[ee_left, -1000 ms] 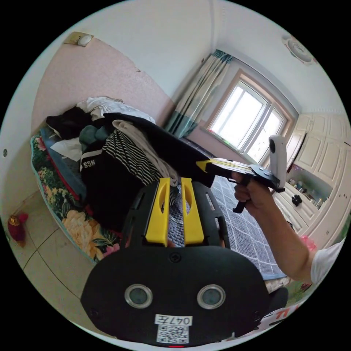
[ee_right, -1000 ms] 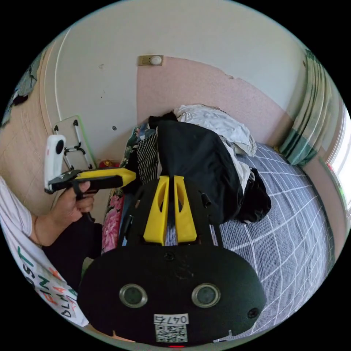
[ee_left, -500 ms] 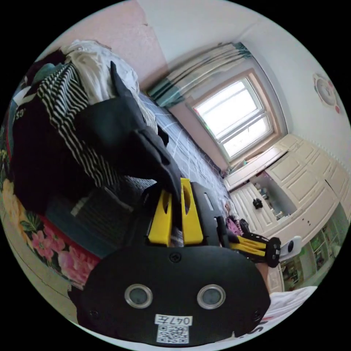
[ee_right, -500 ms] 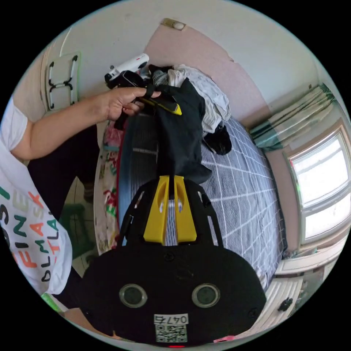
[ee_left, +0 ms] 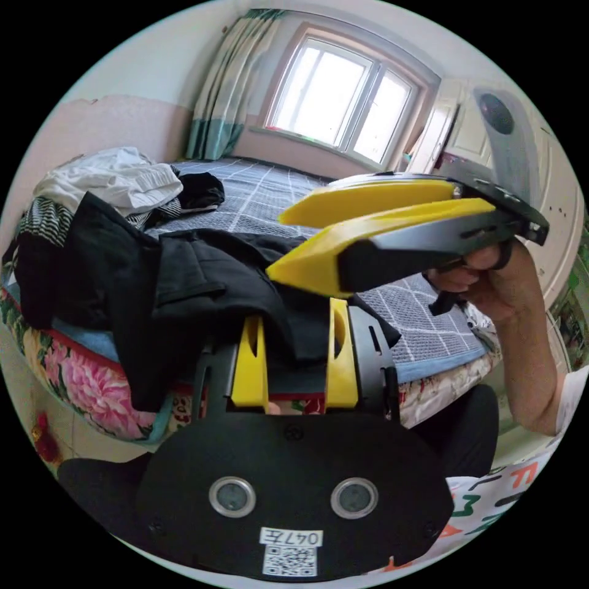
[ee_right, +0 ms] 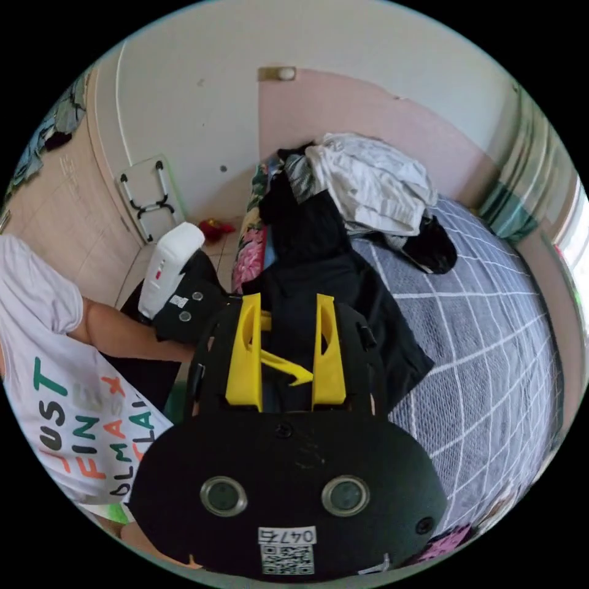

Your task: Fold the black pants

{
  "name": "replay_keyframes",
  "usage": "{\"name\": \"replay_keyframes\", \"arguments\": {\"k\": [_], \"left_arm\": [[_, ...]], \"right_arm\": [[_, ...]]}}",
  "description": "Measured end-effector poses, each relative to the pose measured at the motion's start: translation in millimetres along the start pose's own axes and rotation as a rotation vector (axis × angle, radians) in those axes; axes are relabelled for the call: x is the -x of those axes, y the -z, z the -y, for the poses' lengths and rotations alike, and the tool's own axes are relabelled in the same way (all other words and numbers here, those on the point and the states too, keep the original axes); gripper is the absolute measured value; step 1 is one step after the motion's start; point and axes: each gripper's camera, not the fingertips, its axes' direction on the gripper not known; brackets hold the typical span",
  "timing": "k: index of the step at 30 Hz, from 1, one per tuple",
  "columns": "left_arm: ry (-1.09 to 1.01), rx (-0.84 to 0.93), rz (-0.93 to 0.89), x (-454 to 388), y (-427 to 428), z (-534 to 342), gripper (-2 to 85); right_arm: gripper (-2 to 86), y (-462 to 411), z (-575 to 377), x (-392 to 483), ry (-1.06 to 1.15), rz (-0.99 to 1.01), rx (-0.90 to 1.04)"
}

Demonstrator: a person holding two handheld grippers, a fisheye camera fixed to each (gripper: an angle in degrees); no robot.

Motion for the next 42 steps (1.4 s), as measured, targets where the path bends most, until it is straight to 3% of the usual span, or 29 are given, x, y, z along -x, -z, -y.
{"name": "replay_keyframes", "arguments": {"k": [4,7,13,20,29,33,36,42], "left_arm": [[0.011,-0.056,-0.073,3.4,-1.9,-6.4,13.8],[0.034,-0.068,-0.136,4.2,-6.0,-7.6,13.2],[0.042,-0.12,-0.144,-10.1,2.2,0.5,12.4],[0.025,-0.066,-0.057,-36.4,-10.7,17.0,5.1],[0.012,-0.146,-0.01,-75.3,-22.8,43.2,-0.5],[-0.043,-0.224,0.017,-95.1,-22.2,90.6,-0.7],[-0.112,-0.184,-0.024,-114.6,-44.7,146.4,-0.8],[-0.305,-0.078,-0.206,-211.1,-134.1,270.5,-0.9]], "right_arm": [[4.9,-37.9,15.2,-1.1,0.081,0.096,0.197],[0.9,-37.0,7.1,-1.4,0.116,0.047,0.249],[0.1,51.1,-47.9,-33.4,-0.074,-0.155,0.059],[0.0,155.4,-170.7,-97.6,-0.461,-0.035,-0.202],[0.0,277.3,-282.5,-67.7,-0.516,-0.322,-0.332],[0.0,328.3,-310.7,-52.3,-0.472,-0.523,-0.218],[0.0,354.0,-335.3,-53.7,-0.487,-0.656,-0.087],[0.0,383.7,-432.6,-48.6,-0.672,-0.726,0.144]]}}
